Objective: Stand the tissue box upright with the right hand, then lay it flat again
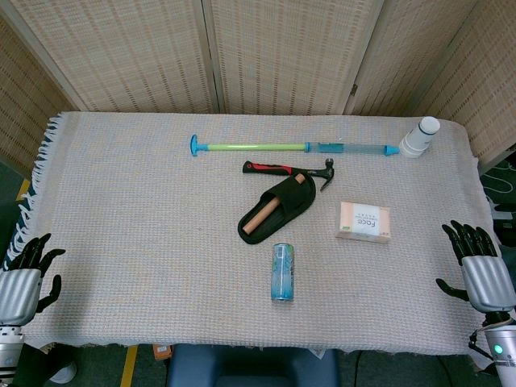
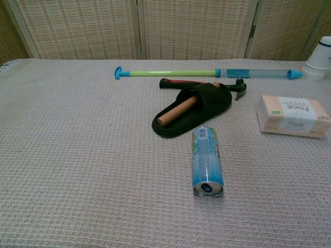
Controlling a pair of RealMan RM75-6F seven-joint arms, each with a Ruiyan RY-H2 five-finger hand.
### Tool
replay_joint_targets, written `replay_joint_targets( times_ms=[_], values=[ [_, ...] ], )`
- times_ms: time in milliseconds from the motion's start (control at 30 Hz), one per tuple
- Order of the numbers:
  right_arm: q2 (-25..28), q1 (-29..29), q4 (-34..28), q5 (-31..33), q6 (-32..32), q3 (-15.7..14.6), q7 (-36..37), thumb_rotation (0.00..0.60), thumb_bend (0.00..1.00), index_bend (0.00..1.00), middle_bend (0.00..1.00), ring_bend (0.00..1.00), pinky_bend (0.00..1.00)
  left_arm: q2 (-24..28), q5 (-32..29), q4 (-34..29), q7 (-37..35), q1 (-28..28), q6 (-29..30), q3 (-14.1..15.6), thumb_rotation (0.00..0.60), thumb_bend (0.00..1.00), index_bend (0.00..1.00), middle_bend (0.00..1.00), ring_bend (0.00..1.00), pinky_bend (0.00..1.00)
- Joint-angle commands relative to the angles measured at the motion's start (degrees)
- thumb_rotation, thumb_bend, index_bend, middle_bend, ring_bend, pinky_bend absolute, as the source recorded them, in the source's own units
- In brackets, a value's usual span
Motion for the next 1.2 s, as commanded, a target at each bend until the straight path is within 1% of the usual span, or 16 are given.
replay_joint_targets(
  times_ms=[33,300,433,500,567,667,700,767,800,867,900,1000,1100,1200],
  values=[
    [0.1,-0.1,-0.1,0.4,-0.3,0.2,0.1,0.600,0.13,0.00,0.01,0.00,0.00,0.1,-0.5,-0.2,0.5,-0.1,-0.4,0.0,0.600,0.53,0.25,0.00,0.00,0.21],
    [0.7,-0.6,-0.8,0.0,0.0,0.6,0.2,0.600,0.13,0.00,0.01,0.00,0.00,0.3,0.0,-1.4,1.6,0.2,0.3,0.1,0.600,0.53,0.25,0.00,0.00,0.21],
    [3.3,1.4,-4.7,1.5,-4.4,1.2,-2.2,0.600,0.13,0.00,0.01,0.00,0.00,0.8,0.3,-2.1,1.2,0.5,0.8,0.1,0.600,0.53,0.25,0.00,0.00,0.20],
    [4.4,3.8,-7.0,1.8,-7.1,2.2,-5.0,0.600,0.13,0.00,0.01,0.00,0.00,1.0,0.8,-2.4,0.9,0.6,1.3,0.2,0.600,0.53,0.25,0.00,0.00,0.20],
    [5.4,6.3,-10.0,3.6,-10.3,3.6,-8.6,0.600,0.13,0.00,0.01,0.00,0.00,1.2,1.1,-2.7,0.8,0.7,1.4,0.3,0.600,0.53,0.25,0.00,0.00,0.20],
    [7.3,11.8,-17.1,10.5,-17.9,6.2,-18.0,0.600,0.13,0.00,0.01,0.01,0.00,1.6,1.3,-3.3,1.0,0.8,1.1,0.8,0.600,0.53,0.25,0.00,0.00,0.20],
    [7.2,14.6,-19.0,13.3,-20.8,7.6,-20.9,0.600,0.13,0.00,0.01,0.02,0.00,1.7,1.5,-3.5,1.1,0.7,1.1,0.8,0.600,0.53,0.25,0.00,0.00,0.20],
    [5.9,18.8,-19.7,18.4,-24.4,9.6,-24.9,0.600,0.13,0.00,0.01,0.02,0.00,1.8,1.8,-3.6,1.2,0.8,1.2,1.0,0.600,0.53,0.25,0.00,0.00,0.20],
    [4.9,21.7,-19.5,22.4,-26.8,10.5,-28.0,0.600,0.13,0.00,0.01,0.02,0.00,1.9,1.9,-3.7,1.2,0.8,1.2,1.0,0.600,0.53,0.25,0.00,0.00,0.20],
    [2.9,25.9,-18.5,29.6,-29.6,11.5,-32.1,0.600,0.13,0.00,0.01,0.02,0.00,2.0,1.8,-3.8,1.0,0.9,1.4,1.0,0.600,0.53,0.25,0.00,0.00,0.20],
    [1.7,28.6,-17.8,35.4,-30.7,11.7,-35.2,0.600,0.13,0.00,0.01,0.02,0.00,2.1,1.7,-3.9,1.0,1.0,1.4,1.0,0.600,0.53,0.25,0.00,0.00,0.20],
    [-1.3,34.9,-15.5,46.7,-31.8,11.4,-41.1,0.600,0.13,0.00,0.01,0.02,0.00,2.5,1.5,-4.3,0.8,1.1,1.5,0.9,0.600,0.53,0.25,0.00,0.00,0.20],
    [-3.4,38.9,-13.1,54.0,-32.2,10.8,-43.4,0.600,0.13,0.00,0.01,0.02,0.00,2.7,1.4,-4.4,0.5,1.2,1.4,0.9,0.600,0.53,0.25,0.00,0.00,0.20],
    [-4.9,41.4,-10.6,58.2,-32.5,9.8,-44.3,0.600,0.13,0.00,0.01,0.02,0.00,3.2,0.7,-5.0,0.5,1.1,0.4,1.1,0.600,0.53,0.25,0.00,0.00,0.20]
  ],
)
